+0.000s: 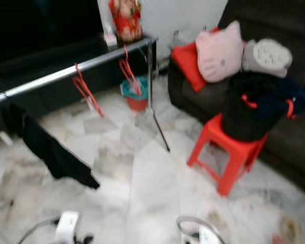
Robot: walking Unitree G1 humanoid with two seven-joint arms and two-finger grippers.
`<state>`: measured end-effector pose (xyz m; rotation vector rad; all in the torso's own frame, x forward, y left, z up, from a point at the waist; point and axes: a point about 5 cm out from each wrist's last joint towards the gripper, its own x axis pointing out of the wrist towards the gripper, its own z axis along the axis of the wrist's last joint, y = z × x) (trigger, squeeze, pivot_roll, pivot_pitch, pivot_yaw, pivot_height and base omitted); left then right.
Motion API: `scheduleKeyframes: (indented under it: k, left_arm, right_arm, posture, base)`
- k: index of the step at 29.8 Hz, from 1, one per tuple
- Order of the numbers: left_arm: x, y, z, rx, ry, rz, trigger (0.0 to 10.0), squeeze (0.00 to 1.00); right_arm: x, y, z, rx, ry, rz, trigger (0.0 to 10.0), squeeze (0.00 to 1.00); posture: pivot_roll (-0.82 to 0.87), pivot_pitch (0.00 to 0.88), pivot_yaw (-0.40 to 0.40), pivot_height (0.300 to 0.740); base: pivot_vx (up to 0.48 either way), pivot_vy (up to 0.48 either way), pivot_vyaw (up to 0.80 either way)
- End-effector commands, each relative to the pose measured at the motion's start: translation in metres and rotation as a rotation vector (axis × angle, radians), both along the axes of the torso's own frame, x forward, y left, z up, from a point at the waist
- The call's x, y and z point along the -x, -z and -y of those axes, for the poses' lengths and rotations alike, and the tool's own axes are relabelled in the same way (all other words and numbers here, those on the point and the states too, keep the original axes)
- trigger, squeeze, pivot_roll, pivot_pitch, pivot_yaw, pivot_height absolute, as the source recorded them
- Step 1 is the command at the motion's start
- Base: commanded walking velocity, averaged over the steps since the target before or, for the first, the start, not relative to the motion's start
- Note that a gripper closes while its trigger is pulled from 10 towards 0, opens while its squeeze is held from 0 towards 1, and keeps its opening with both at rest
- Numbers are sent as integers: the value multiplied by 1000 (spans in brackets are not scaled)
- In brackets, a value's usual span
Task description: Hang hanger
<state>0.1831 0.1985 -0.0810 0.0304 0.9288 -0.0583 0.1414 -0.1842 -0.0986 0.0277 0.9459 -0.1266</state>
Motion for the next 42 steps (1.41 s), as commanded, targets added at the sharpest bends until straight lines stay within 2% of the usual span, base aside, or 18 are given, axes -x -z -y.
scheduleKeyframes:
  k: [1, 17, 31, 35, 42]
  left_arm:
    - [0, 1, 5, -1, 30, -6, 10000, 0]
    - [-8, -2, 9, 6, 30, 8, 10000, 0]
    - [-9, -2, 13, 14, 40, 19, 10000, 0]
    - [-9, -3, 13, 15, 42, 23, 10000, 0]
    - [-9, -3, 14, 14, 43, 23, 10000, 0]
  right_arm:
    - [5, 1, 6, 13, 14, -11, 10000, 0]
    - [4, 0, 7, 14, 12, -4, 10000, 0]
    - [5, 1, 7, 9, 19, -10, 10000, 0]
    - [5, 1, 7, 11, 13, -12, 10000, 0]
    - [4, 1, 7, 12, 16, -3, 10000, 0]
  posture:
    - [-7, 0, 55, 740]
    - [-11, 1, 51, 740]
    - [-17, 1, 53, 740]
    - [-15, 1, 52, 740]
    - [-14, 0, 53, 740]
  base:
    - [304, 0, 0]
    - [301, 0, 0]
    - [302, 0, 0]
    - [302, 0, -800]
    - [302, 0, 0]
